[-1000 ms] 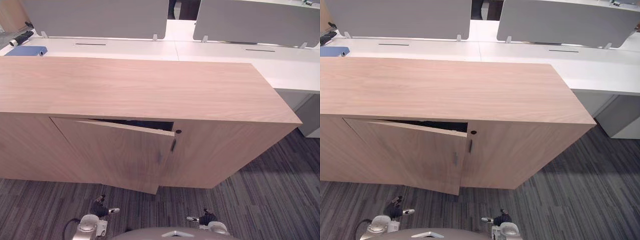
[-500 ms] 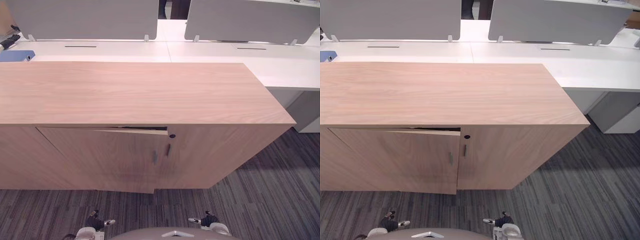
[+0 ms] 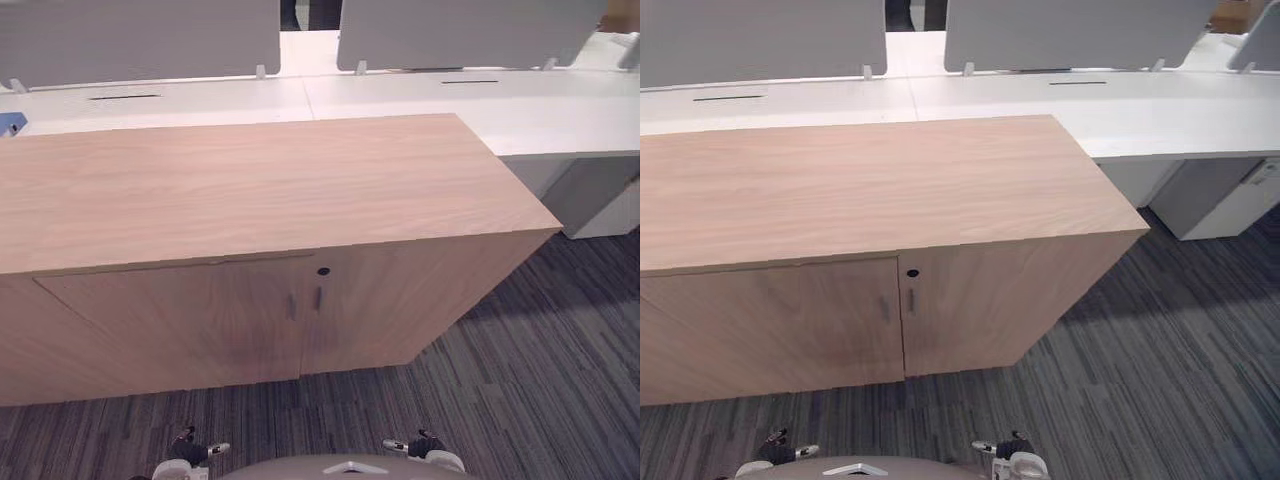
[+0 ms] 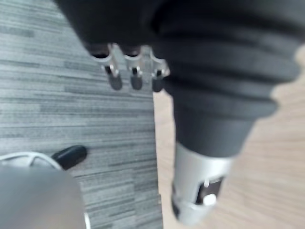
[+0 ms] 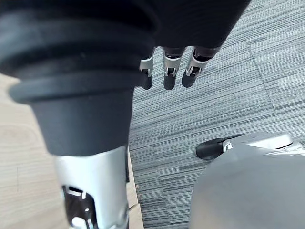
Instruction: Walk over to the cabinet, pick up the folder, carry it to the office cabinet, place the folder inside the office cabinet, then close the office cabinet door
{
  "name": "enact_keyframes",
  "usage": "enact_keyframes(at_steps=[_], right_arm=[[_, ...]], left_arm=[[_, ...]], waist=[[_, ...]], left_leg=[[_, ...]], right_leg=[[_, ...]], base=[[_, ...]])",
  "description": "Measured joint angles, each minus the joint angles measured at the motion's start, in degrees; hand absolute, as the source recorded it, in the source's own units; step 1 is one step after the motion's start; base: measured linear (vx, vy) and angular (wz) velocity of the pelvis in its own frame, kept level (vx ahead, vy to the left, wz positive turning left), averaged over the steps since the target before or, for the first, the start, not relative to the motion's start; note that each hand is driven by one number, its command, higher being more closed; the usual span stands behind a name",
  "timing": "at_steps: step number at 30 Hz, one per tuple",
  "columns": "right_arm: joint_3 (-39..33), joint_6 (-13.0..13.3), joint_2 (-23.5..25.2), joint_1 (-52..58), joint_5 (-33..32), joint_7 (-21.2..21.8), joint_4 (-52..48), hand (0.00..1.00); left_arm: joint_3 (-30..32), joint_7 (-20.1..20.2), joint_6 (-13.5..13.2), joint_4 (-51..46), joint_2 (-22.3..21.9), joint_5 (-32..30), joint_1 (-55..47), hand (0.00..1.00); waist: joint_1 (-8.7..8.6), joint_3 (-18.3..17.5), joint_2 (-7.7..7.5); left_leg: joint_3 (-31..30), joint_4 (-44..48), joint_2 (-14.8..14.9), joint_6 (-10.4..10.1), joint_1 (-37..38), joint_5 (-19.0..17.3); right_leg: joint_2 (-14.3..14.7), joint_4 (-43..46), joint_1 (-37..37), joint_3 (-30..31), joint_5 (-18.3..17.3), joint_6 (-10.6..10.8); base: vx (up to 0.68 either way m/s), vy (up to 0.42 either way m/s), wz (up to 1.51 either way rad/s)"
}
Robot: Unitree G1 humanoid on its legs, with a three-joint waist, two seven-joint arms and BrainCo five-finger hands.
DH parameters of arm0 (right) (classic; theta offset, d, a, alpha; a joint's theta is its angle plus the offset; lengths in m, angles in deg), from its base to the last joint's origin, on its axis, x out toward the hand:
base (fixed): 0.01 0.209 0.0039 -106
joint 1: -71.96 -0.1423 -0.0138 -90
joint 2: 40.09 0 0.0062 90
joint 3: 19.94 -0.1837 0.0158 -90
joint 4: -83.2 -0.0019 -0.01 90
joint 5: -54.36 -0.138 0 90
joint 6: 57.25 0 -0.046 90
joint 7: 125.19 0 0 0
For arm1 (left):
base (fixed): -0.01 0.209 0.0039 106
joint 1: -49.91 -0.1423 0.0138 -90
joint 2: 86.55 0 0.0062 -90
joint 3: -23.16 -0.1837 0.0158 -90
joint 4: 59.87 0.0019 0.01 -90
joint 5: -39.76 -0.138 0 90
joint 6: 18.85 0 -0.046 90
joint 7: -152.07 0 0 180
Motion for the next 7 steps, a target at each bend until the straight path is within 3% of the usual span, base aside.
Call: enact_keyframes(at_steps=[7], right_arm=[[0.0,0.0,-0.8,0.0,0.0,0.0,0.0,0.00]], left_arm=[[0.0,0.0,0.0,0.0,-0.7,0.0,0.2,0.00]], waist=[[0.45,0.7,1.25]], left_leg=[[1.4,0.2,0.7,-0.2,0.8,-0.1]], right_leg=[[0.8,-0.5,0.0,0.3,1.3,-0.4]], base=[[-0.06,-0.087,-0.17]])
